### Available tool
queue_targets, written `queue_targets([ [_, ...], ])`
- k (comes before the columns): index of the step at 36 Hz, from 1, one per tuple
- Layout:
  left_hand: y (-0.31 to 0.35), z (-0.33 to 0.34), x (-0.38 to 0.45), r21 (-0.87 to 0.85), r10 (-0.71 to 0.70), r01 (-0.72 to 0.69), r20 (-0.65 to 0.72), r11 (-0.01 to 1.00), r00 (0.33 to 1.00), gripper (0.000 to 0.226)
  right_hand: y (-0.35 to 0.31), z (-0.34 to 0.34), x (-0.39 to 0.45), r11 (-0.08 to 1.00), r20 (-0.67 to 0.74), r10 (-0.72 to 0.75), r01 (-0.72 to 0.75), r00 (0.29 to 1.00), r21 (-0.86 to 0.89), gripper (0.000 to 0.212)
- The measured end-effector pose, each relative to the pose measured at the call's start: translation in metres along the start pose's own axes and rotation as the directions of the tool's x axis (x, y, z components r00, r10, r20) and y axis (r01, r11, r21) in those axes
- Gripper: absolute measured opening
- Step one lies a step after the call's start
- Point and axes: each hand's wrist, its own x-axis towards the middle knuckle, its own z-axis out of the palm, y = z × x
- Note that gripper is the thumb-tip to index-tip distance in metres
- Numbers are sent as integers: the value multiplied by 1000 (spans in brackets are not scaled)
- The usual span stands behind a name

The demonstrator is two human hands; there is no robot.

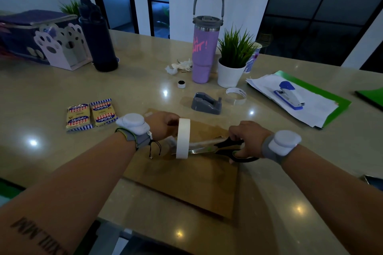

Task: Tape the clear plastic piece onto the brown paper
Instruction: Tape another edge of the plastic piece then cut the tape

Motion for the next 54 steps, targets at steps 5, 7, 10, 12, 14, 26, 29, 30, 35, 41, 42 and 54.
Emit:
queue_targets([
  [5,1,-1,-1,15,-6,6,-3,1000,1000,23,-2,0,2,1000,21,-6,6,1000,2,39],
  [7,0,-1,-1,23,-8,8,2,1000,1000,24,-3,-1,2,1000,35,-11,11,999,2,34],
  [10,0,-1,-2,20,1,-1,3,1000,1000,23,-5,-3,0,1000,42,-23,22,999,12,35],
  [12,2,-2,-3,11,-10,10,-8,1000,1000,30,-6,-2,0,999,41,-24,23,999,23,36],
  [14,2,-4,-3,-2,-16,16,-24,1000,1000,36,-8,-1,-1,999,39,-22,21,999,32,42],
  [26,0,-19,-5,-80,-9,-2,-128,997,992,31,5,14,-8,994,42,85,-88,995,67,30],
  [29,-3,-24,-6,-102,-18,5,-124,995,992,29,12,10,-11,980,34,185,-187,982,70,31],
  [30,-4,-25,-6,-129,-22,6,-121,992,992,26,14,9,-12,974,30,217,-218,976,66,29],
  [35,-12,-28,0,-178,-64,38,-144,983,988,24,21,6,-13,949,46,300,-303,953,86,25],
  [41,-3,-29,2,-154,-79,54,-159,987,984,29,18,-5,-18,938,174,289,-315,941,147,24],
  [42,-2,-29,2,-150,-76,52,-160,987,984,29,17,-7,-18,939,165,287,-311,944,149,20],
  [54,6,-10,6,-102,-43,26,-172,994,984,30,-54,-31,-6,771,-180,184,-29,966,636,46],
])
